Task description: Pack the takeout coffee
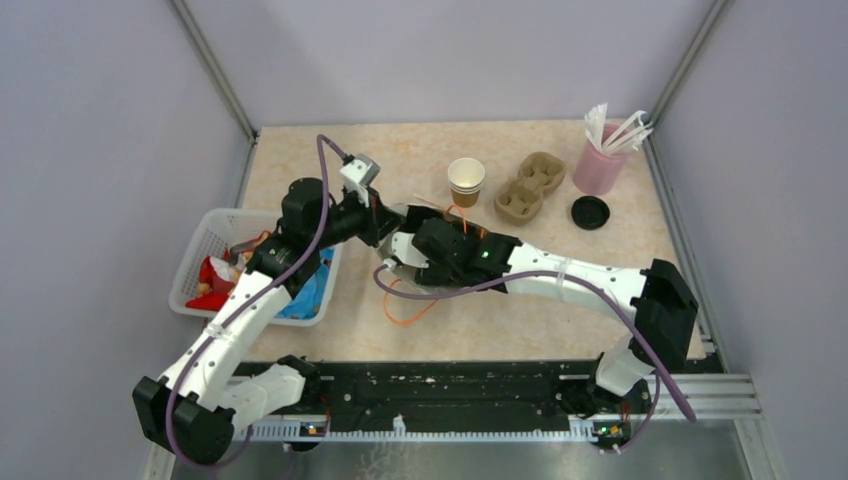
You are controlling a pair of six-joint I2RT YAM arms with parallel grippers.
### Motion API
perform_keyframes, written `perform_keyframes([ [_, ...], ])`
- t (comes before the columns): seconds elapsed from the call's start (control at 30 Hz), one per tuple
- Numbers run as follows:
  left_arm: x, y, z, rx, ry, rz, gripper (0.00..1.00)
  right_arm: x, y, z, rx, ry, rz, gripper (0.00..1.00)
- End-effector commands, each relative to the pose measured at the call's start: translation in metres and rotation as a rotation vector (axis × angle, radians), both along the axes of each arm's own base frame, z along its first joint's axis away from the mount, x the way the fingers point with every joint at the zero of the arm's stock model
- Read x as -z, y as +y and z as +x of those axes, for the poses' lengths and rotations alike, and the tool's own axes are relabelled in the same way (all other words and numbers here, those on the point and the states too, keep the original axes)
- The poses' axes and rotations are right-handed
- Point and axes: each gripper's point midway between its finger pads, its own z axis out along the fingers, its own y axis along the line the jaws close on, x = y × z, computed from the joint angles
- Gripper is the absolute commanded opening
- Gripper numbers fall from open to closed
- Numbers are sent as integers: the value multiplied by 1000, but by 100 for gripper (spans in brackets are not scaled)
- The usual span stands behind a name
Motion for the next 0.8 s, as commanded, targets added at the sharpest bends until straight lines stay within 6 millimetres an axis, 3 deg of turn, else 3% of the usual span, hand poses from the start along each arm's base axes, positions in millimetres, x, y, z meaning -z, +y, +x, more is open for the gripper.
perform_keyframes([
  [0.0,-28,-11,-11,62,34,-66,0,-22,5,-5,-28,26,76,70],
  [0.23,-28,-13,-20,64,152,-93,0,-27,11,-19,-62,105,126,70],
  [0.47,-31,-14,-28,33,272,-140,0,-33,14,-20,-67,108,174,70],
  [0.77,-13,-1,-7,-147,378,-98,0,-22,19,-4,-71,120,234,70],
])
